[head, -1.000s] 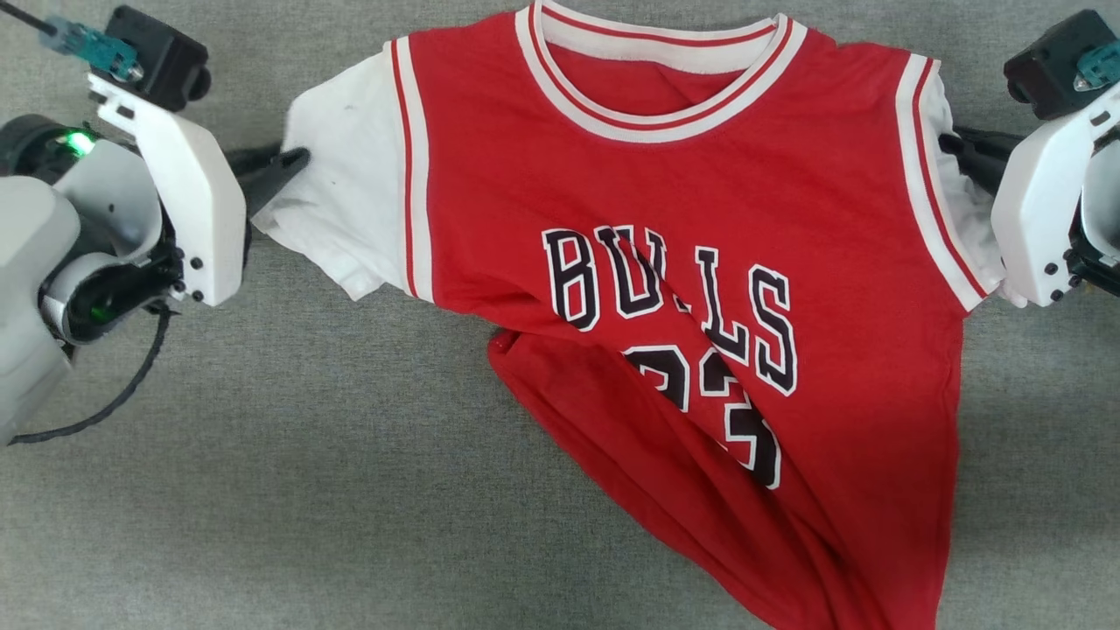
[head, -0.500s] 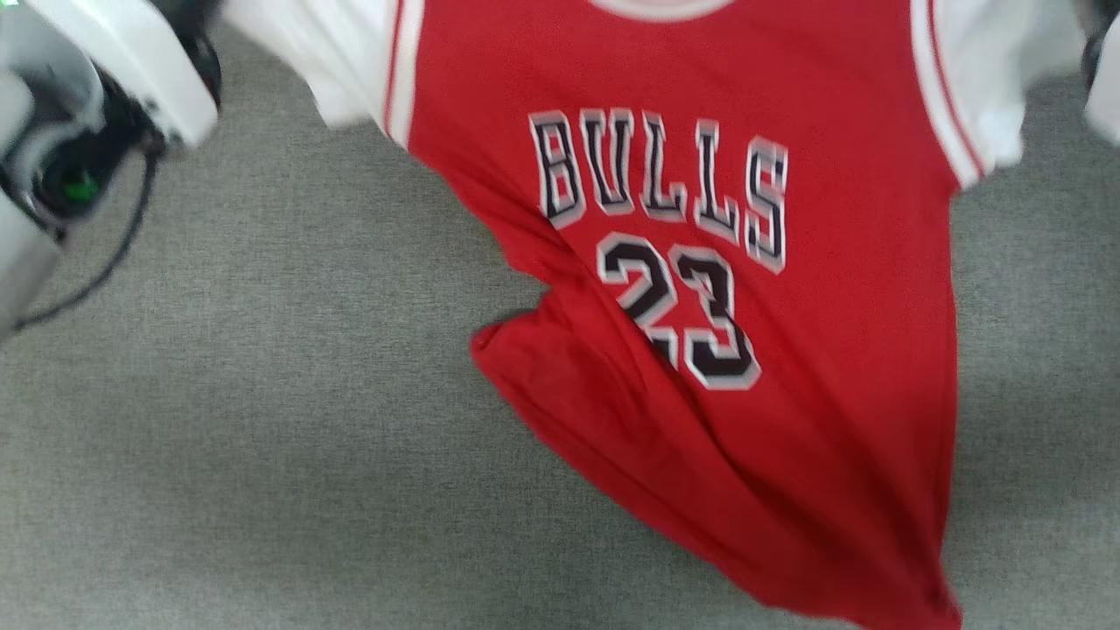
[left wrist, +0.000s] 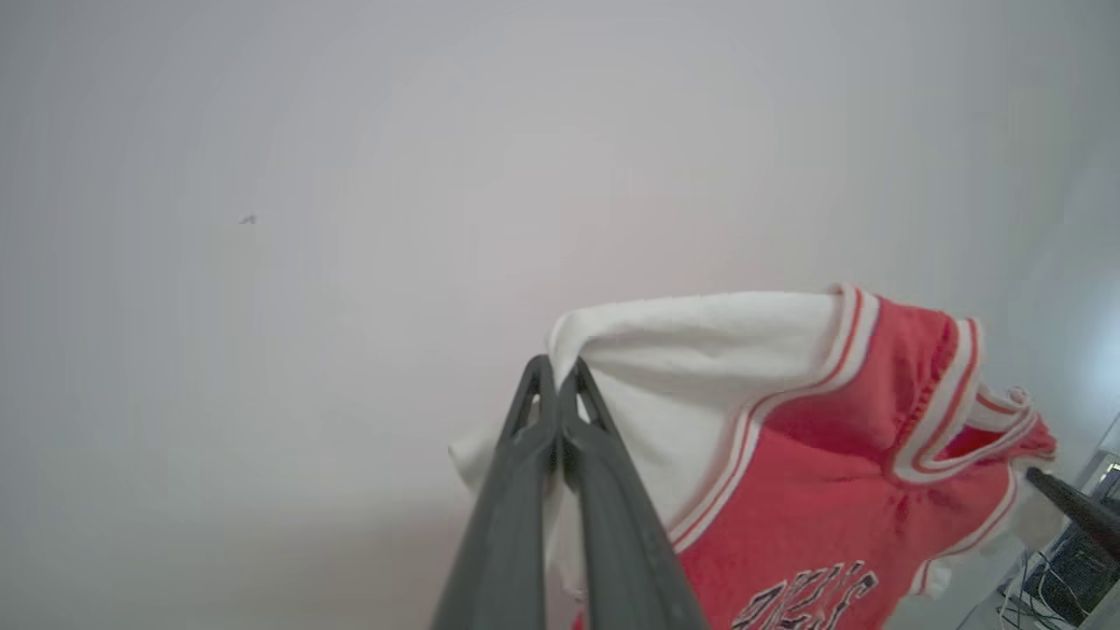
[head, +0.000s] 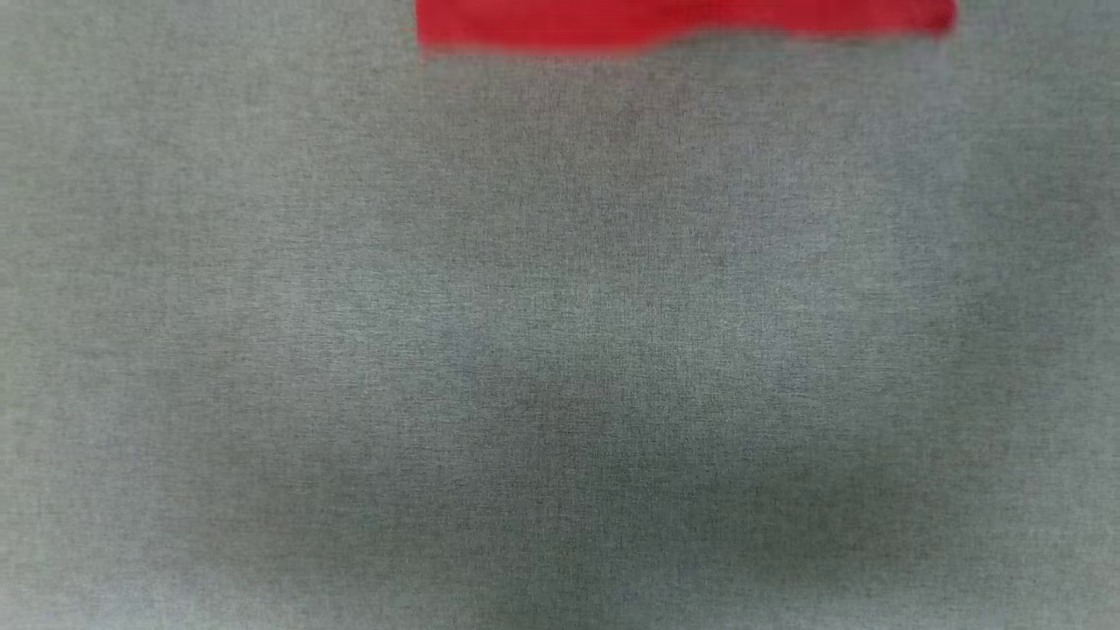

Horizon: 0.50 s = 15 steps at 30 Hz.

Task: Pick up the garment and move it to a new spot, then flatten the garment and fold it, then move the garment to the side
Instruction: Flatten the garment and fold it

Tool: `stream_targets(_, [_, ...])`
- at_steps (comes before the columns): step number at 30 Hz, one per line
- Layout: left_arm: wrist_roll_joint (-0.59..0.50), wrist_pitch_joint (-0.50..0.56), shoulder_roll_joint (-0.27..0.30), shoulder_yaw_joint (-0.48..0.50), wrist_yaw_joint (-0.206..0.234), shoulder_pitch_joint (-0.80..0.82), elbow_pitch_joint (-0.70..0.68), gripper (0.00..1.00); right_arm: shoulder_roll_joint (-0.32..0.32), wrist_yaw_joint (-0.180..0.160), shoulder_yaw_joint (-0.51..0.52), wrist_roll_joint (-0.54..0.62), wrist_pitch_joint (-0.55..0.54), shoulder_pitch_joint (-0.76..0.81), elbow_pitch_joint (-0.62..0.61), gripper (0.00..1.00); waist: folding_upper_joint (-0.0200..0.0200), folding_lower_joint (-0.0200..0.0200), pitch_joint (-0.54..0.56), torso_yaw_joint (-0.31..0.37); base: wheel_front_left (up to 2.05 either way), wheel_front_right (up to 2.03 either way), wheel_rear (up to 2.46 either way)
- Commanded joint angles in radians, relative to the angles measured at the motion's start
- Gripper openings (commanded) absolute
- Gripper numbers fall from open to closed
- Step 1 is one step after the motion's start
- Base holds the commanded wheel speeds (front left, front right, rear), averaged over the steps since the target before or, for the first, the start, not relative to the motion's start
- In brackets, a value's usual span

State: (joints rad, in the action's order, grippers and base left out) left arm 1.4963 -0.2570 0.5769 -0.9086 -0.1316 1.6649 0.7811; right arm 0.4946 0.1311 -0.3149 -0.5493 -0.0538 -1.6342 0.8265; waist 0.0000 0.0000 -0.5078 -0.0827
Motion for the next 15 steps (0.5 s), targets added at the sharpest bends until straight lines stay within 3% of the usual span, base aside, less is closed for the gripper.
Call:
stream_targets(1, [0.008,-0.006,0.009,0.005,0.003,-0.011,-0.018,0.0,-0.016,-0.001,0.004,0.013,0.016,-0.008,0.027,0.0,0.0,0.0,0.019,-0.003,0.0,0.0,0.0])
stream_targets(8, [0.053,0.008,0.039,-0.015,0.003,-0.15,-0.142,0.0,-0.023,-0.001,-0.038,-0.008,0.022,0.083,0.065,0.0,0.0,0.0,0.05,0.0,0.0,0.0,0.0])
stream_targets(15, [0.121,-0.003,0.107,-0.024,0.003,-0.51,-0.364,0.0,0.042,-0.001,-0.107,-0.136,0.01,0.375,-0.066,0.0,0.0,0.0,0.111,0.002,0.0,0.0,0.0])
